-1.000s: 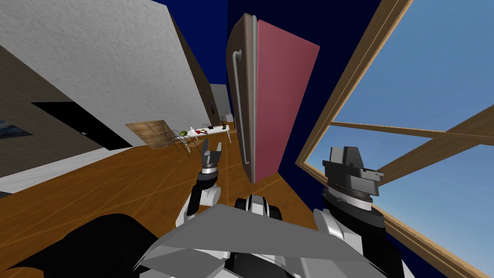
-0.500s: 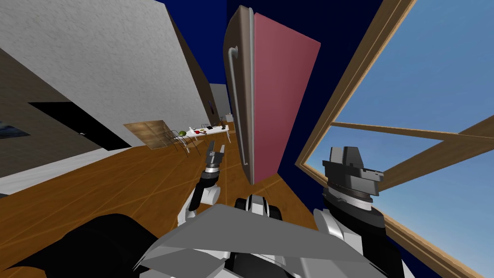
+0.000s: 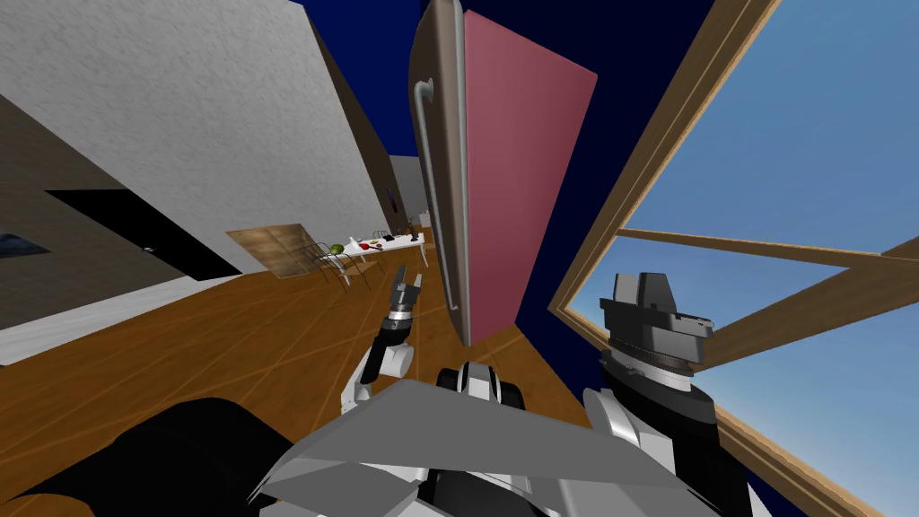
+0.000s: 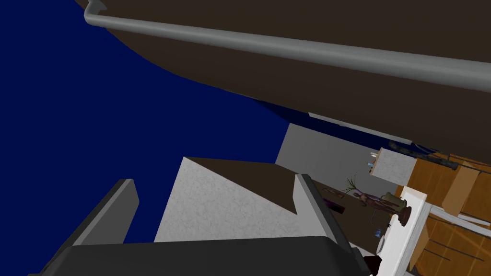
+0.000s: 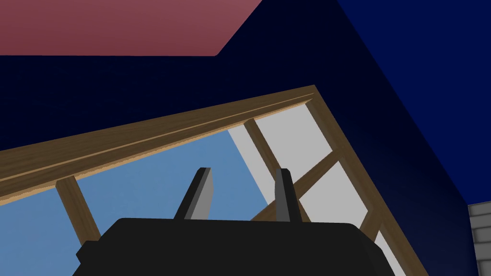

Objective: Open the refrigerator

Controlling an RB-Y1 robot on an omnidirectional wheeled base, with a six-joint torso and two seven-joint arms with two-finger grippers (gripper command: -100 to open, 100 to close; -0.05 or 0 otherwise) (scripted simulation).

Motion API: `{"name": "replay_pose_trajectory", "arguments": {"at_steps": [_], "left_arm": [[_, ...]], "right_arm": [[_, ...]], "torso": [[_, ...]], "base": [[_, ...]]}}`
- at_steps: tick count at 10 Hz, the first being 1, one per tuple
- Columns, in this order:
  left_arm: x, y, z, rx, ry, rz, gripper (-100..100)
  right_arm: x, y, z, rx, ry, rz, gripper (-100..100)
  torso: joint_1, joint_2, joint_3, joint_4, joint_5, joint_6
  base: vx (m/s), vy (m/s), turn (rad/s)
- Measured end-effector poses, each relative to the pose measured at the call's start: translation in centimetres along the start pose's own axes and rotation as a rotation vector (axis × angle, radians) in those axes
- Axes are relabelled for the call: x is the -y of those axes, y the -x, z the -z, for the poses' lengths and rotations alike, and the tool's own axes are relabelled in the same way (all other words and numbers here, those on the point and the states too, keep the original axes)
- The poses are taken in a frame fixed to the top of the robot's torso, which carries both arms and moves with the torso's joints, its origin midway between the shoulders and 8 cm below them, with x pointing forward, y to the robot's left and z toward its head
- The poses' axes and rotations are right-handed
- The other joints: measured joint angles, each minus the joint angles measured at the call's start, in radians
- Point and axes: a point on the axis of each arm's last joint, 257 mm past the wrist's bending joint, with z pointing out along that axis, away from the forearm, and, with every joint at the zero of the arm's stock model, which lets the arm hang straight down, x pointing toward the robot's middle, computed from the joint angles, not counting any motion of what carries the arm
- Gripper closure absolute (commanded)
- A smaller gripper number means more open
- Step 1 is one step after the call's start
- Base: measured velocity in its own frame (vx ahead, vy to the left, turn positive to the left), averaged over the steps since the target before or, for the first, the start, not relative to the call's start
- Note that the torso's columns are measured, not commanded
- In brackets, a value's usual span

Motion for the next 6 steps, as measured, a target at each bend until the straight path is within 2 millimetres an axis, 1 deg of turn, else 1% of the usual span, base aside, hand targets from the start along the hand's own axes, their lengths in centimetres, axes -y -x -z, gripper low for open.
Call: {"name": "replay_pose_trajectory", "arguments": {"at_steps": [2, 5, 6], "left_arm": [[-1.7, 0.1, 0.4, 0.024, 0.028, 0.028, -100], [-3.5, 0.7, 0.9, 0.043, 0.062, 0.053, -100], [-4.3, 1.0, 0.8, 0.044, 0.078, 0.059, -100]], "right_arm": [[0.0, 0.0, 0.0, 0.0, 0.0, 0.0, 0], [0.0, 0.0, 0.0, 0.0, 0.0, 0.0, 0], [0.0, 0.0, 0.0, 0.0, 0.0, 0.0, 0]], "torso": [[0.0, 0.0, 0.0, 0.0, 0.0, 0.0], [0.001, 0.001, 0.001, 0.0, 0.0, 0.0], [0.0, 0.001, 0.0, 0.0, 0.0, 0.0]], "base": [[0.067, -0.038, -0.001], [0.047, -0.029, 0.0], [0.049, -0.036, 0.0]]}}
